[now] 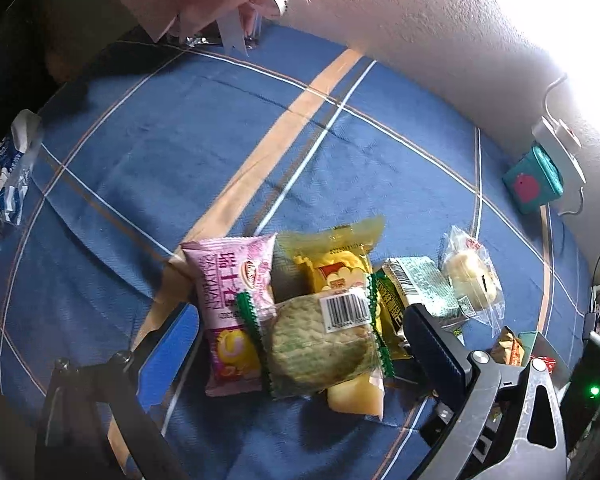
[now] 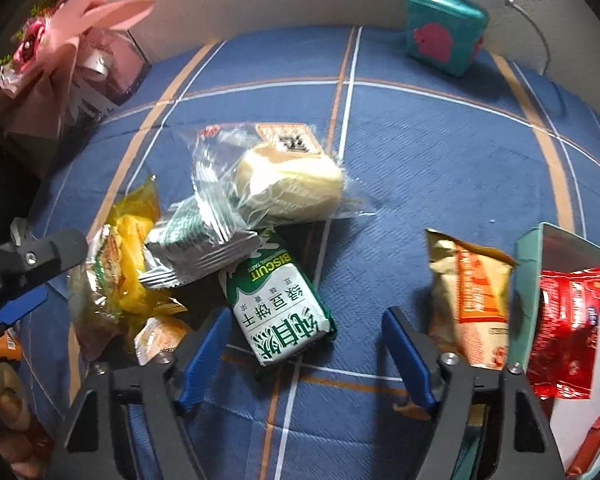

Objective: Organize snacks
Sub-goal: 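Grasp the green-white biscuit box with the right gripper while the left gripper grasps the round green cake, then carry the biscuit box and green cake over the tray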

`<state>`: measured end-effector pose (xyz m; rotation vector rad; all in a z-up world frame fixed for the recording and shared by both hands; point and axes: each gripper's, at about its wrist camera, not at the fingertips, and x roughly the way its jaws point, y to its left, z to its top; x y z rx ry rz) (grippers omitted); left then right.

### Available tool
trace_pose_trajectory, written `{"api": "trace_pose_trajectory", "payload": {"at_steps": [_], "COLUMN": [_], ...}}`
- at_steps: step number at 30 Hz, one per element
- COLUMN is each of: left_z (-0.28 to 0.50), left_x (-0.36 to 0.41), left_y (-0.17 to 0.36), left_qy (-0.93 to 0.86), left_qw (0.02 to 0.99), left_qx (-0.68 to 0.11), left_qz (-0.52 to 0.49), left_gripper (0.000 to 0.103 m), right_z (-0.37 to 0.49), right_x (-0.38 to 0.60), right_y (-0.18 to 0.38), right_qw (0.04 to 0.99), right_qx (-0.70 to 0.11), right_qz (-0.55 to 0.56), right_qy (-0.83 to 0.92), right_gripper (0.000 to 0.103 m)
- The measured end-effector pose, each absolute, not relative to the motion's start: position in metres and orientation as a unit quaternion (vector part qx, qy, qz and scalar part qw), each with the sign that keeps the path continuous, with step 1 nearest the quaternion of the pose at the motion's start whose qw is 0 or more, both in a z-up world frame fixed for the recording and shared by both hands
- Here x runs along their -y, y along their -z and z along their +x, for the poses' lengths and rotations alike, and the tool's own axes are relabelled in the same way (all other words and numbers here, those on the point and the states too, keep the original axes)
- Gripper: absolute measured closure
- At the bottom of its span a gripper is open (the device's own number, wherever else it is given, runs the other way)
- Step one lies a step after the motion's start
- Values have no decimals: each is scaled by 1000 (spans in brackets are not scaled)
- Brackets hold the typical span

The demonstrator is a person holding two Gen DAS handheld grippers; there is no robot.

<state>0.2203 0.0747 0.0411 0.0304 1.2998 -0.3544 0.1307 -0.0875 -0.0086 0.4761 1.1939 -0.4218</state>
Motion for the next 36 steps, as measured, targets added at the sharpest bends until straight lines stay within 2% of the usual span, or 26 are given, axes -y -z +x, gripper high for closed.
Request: {"api": "trace_pose_trajectory", "payload": {"at_steps": [3,5,8,9,10,14,24,36], "left_z": [219,220,218,217,216,214,205,170], "left_x": [-71,-67,-64,-64,-64,-63,-69,-77], "left_y": [-37,-31,-29,-30,-31,-32,-34,-50], "left_qy": [167,165,159,161,163,168,161,167], "left_qw": [778,774,778,779,779,780,779,784], "left_qx": [-606,-611,-607,-605,-604,-603,-605,-598], "left_qz": [16,18,29,31,29,25,21,24], "left_gripper": [12,26,32,34,41,47,48,48], "right_z": [136,139,144,145,146,146,129,86], "right_x": [83,80,74,72,71,71,70,64], "right_y": [13,14,17,17,18,17,12,0], "right_qw": [780,783,785,785,786,788,782,769], "right_qx": [-556,-557,-557,-557,-556,-555,-560,-569], "right_qz": [209,201,195,192,189,185,194,215], "right_qy": [195,192,191,192,193,193,196,194], "right_gripper": [31,37,46,46,47,49,57,57]}}
